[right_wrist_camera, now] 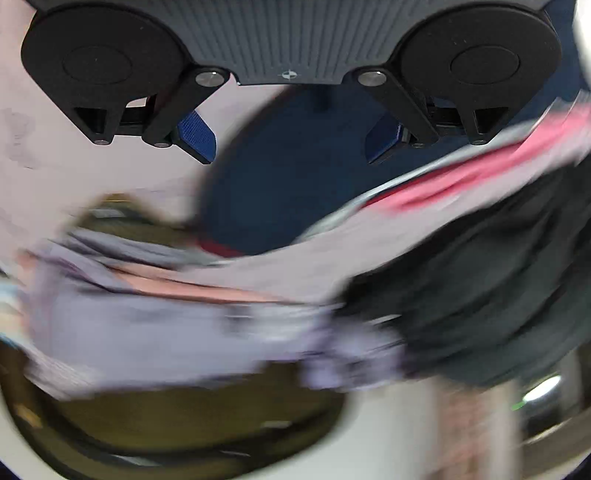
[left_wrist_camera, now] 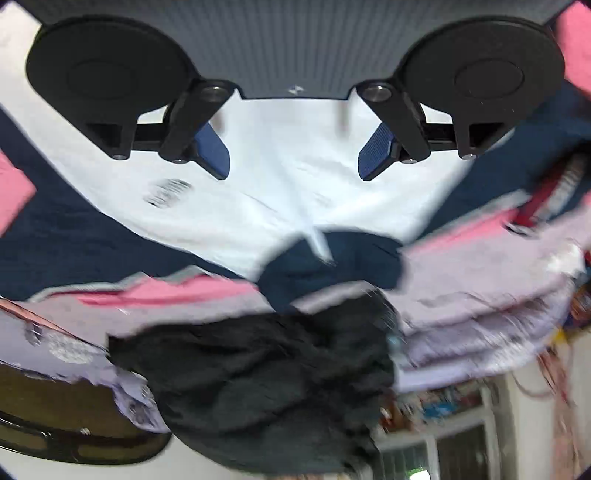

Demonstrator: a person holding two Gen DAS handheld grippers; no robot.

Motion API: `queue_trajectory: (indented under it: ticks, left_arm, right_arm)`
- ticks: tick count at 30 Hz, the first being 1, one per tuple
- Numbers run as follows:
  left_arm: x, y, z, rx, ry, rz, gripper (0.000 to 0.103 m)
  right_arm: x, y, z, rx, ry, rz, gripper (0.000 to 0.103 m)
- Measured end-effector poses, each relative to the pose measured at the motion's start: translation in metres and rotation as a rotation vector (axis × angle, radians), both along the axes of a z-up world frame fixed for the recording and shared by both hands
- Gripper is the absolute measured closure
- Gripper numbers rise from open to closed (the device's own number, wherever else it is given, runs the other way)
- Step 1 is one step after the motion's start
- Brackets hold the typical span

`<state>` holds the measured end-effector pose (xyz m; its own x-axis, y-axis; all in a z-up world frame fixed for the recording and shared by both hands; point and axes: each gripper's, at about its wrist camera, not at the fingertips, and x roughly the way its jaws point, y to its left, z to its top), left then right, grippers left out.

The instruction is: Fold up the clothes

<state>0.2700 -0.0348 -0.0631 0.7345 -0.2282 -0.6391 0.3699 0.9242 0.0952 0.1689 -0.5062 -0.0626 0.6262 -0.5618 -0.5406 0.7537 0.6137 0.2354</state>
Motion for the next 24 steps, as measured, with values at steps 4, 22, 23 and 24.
queue_trajectory:
  ticks: [4,22,23,24]
  left_arm:
    - [-0.004,-0.016,-0.034,0.078,0.001,0.023,0.016]
    - [-0.055,0.146,0.019,0.119,-0.012,0.421,0.018]
    - [-0.059,0.156,0.02,0.109,-0.004,0.443,0.018]
    - [-0.061,0.163,0.02,0.091,0.003,0.451,0.018]
  right_arm:
    - [0.011,-0.055,-0.025,0.119,-0.052,-0.089,0.012]
    - [0.108,0.352,0.052,-0.317,0.005,1.197,0.09]
    - [0.11,0.38,0.036,-0.322,0.057,1.258,0.087]
    - [0.107,0.401,0.022,-0.322,0.103,1.302,0.083]
